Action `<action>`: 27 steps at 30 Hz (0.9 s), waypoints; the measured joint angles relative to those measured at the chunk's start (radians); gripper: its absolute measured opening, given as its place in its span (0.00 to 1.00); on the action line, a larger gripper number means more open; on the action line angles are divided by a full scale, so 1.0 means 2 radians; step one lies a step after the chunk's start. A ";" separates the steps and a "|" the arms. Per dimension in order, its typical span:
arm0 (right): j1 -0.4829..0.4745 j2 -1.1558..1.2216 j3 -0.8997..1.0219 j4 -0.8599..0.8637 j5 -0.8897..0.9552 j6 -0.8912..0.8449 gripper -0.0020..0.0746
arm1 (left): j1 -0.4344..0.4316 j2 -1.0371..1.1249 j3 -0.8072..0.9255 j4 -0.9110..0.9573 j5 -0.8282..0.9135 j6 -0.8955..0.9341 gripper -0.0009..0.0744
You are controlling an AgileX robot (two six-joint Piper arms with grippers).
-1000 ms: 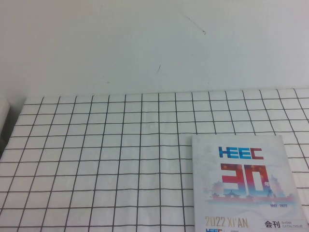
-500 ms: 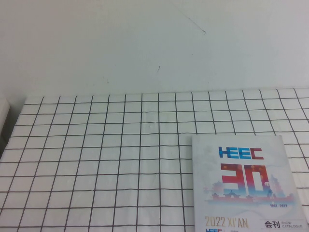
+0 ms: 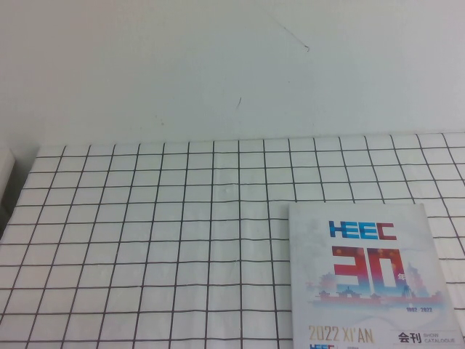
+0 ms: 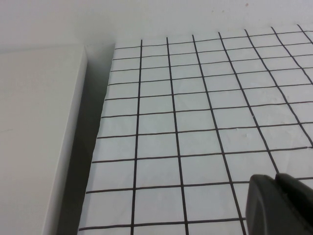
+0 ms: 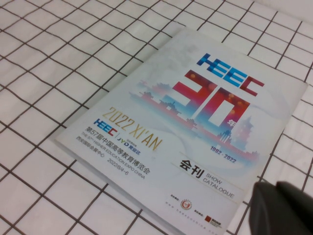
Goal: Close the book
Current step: 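Close the open booklet and leave it lying on the table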
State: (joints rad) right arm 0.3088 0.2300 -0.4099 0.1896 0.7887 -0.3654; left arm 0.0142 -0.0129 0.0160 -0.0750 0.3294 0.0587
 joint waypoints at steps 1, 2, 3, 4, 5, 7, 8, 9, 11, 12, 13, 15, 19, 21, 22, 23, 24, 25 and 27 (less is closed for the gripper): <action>0.000 0.000 0.000 0.000 0.000 0.000 0.02 | 0.000 0.000 0.000 0.000 0.000 0.000 0.01; 0.000 0.000 0.000 0.000 0.000 0.000 0.02 | 0.000 0.000 0.000 0.000 0.000 0.000 0.01; 0.000 -0.002 0.000 0.000 0.000 0.000 0.02 | 0.000 0.000 0.000 0.000 0.000 0.000 0.01; 0.000 -0.007 0.000 -0.001 0.000 0.000 0.02 | 0.000 0.000 0.000 0.000 0.000 0.000 0.01; -0.002 -0.014 0.003 -0.006 -0.008 -0.004 0.02 | 0.000 0.000 0.000 0.000 0.000 0.000 0.01; -0.010 -0.034 0.012 -0.017 -0.037 -0.007 0.02 | 0.000 0.000 0.000 0.000 0.000 0.000 0.01; -0.017 -0.044 0.021 -0.022 -0.059 -0.008 0.02 | 0.000 0.000 0.000 0.000 0.000 0.000 0.01; -0.026 -0.055 0.032 -0.024 -0.086 -0.008 0.02 | 0.000 0.000 0.000 0.000 0.000 0.000 0.01; -0.046 -0.073 0.057 -0.026 -0.139 -0.009 0.02 | 0.000 0.000 0.000 0.000 0.000 0.000 0.01; -0.058 -0.084 0.072 -0.026 -0.164 -0.009 0.02 | 0.000 0.000 0.000 0.000 0.000 0.000 0.01; -0.070 -0.095 0.085 -0.028 -0.180 -0.009 0.02 | 0.000 0.000 0.000 0.000 0.000 0.000 0.01; -0.089 -0.114 0.115 -0.030 -0.201 -0.009 0.02 | 0.000 0.000 0.000 0.000 0.000 0.000 0.01; -0.111 -0.121 0.170 -0.052 -0.216 -0.010 0.02 | 0.000 0.000 0.000 0.000 0.000 0.001 0.01; -0.119 -0.121 0.194 -0.055 -0.217 -0.010 0.02 | 0.000 0.000 0.000 0.000 0.000 0.001 0.01; -0.121 -0.121 0.202 -0.056 -0.217 -0.010 0.02 | 0.000 0.000 0.000 0.000 0.000 0.001 0.01; -0.122 -0.121 0.210 -0.056 -0.217 -0.010 0.02 | 0.000 0.000 0.000 0.000 0.000 0.001 0.01; -0.122 -0.121 0.214 -0.056 -0.219 -0.010 0.02 | 0.000 0.000 0.000 0.000 0.000 0.001 0.01; -0.122 -0.121 0.215 -0.053 -0.221 -0.010 0.02 | 0.000 0.000 0.000 0.000 0.000 0.001 0.01; -0.122 -0.121 0.215 -0.042 -0.220 -0.010 0.02 | 0.000 0.000 0.000 0.000 0.000 0.001 0.01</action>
State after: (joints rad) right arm 0.0640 -0.0123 0.0193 0.1059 0.3484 -0.3852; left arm 0.0142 -0.0129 0.0160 -0.0750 0.3294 0.0614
